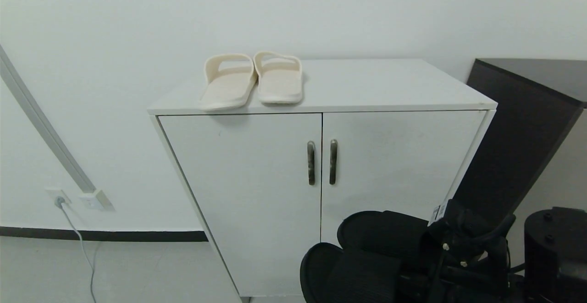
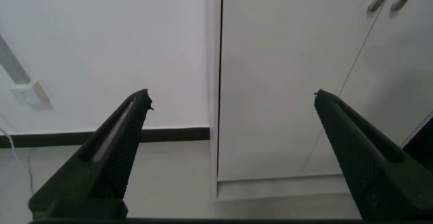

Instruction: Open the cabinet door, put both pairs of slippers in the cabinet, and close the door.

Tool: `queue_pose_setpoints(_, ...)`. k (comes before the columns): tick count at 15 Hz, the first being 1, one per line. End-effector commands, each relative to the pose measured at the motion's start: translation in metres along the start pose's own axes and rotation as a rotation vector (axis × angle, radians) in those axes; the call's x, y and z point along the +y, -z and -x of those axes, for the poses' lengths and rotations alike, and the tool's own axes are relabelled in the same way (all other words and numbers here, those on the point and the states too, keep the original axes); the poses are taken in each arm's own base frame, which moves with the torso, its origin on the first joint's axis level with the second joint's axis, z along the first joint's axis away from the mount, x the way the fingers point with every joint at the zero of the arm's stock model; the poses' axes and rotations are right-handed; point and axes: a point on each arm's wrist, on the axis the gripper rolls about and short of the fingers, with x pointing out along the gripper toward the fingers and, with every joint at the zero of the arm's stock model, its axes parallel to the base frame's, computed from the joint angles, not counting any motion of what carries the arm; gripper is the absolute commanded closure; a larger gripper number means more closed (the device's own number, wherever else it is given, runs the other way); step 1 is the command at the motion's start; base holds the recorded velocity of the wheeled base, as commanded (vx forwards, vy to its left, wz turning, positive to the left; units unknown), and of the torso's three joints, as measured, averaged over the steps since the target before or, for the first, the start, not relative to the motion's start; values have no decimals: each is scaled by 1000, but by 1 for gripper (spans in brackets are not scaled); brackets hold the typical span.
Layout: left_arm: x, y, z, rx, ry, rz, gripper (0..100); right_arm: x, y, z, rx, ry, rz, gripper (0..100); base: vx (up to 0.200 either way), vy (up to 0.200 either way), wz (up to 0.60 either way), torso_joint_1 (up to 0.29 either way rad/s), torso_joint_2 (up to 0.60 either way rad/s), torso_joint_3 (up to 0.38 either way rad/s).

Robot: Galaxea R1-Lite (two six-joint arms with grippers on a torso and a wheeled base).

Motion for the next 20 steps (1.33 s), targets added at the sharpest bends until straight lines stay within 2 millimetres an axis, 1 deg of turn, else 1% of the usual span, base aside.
queue_pose_setpoints(1, 0, 0, 0, 0, 0, 1, 0, 0, 2, -1, 8, -1, 0, 100, 0, 0, 0, -115, 471, 349)
queue_pose_setpoints(6, 0, 0, 0, 0, 1, -5, 0, 0, 2, 2, -7, -1, 2, 100, 0, 0, 0, -89, 457, 367)
queue_pose_setpoints(10, 0, 0, 0, 0, 1, -5, 0, 0, 2, 2, -7, 2, 1, 100, 0, 0, 0, -29, 408, 378)
queue_pose_setpoints(14, 0, -2, 0, -9, -3, -65, 0, 0, 3, 2, -12, -1, 1, 100, 0, 0, 0, -1, 96, 84)
queue_pose_setpoints(15, 0, -7, 1, -18, -5, -70, 0, 0, 3, 3, -13, -2, 2, 100, 0, 0, 0, 0, 0, 0)
queue_pose_setpoints(16, 0, -32, 4, -54, 1, -26, 0, 0, 3, 3, -12, -1, 2, 100, 0, 0, 0, 0, 0, 0)
queue_pose_setpoints(17, 0, -46, 4, -64, 10, 20, 0, 0, 3, 2, -12, -1, 2, 100, 0, 0, 0, 0, 0, 0)
queue_pose_setpoints(18, -1, -68, -7, -4, 80, 59, 0, 1, 3, 2, -11, -6, 10, 100, 0, 0, 0, 0, 0, 0)
queue_pose_setpoints(20, -3, -75, -26, 90, 172, 60, 0, 1, 5, 3, -7, -7, 28, 100, 0, 0, 0, 0, 0, 0)
